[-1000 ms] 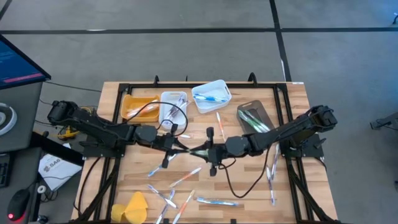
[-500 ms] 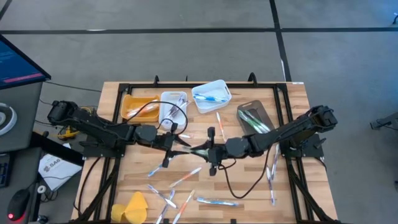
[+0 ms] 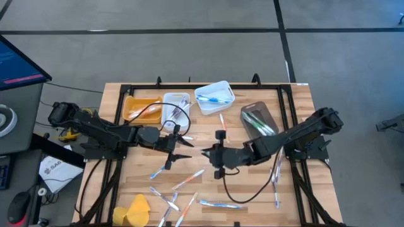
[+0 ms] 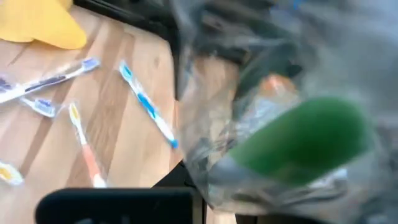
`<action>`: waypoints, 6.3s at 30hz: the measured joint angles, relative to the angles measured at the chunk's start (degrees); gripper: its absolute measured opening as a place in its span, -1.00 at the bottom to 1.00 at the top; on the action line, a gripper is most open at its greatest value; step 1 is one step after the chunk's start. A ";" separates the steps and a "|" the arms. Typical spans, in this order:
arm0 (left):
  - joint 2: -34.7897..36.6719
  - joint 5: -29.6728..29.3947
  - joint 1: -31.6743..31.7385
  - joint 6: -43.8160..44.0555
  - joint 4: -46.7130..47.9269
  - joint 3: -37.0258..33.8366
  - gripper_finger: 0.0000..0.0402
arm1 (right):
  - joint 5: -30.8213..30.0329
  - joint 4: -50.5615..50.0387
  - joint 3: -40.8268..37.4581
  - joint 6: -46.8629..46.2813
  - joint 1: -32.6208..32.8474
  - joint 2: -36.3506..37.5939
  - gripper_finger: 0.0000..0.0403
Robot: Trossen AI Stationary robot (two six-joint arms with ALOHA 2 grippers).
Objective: Pick & Place Toothbrushes
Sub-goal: Put the green toothbrush into the black bin, then put the orange toothbrush into the yellow bin
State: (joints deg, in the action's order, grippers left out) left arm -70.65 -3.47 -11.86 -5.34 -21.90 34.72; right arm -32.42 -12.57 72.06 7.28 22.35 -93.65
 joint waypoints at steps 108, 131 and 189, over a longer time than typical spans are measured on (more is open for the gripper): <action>0.00 -1.05 0.26 0.26 14.05 0.00 -0.03 | 25.72 -69.03 -0.12 -27.23 -46.83 -9.90 -0.75; 0.00 -1.05 0.26 0.26 16.18 0.00 -0.03 | 24.58 -71.10 1.12 -24.82 -45.68 -9.88 -0.23; -0.02 -1.27 0.68 0.11 20.43 -2.66 -0.03 | 25.13 -6.73 -25.06 -5.94 -14.57 29.33 -0.47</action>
State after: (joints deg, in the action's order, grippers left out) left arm -70.67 -4.73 -11.18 -5.23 -1.48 32.06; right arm -7.29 -19.31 47.00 1.34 7.77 -64.32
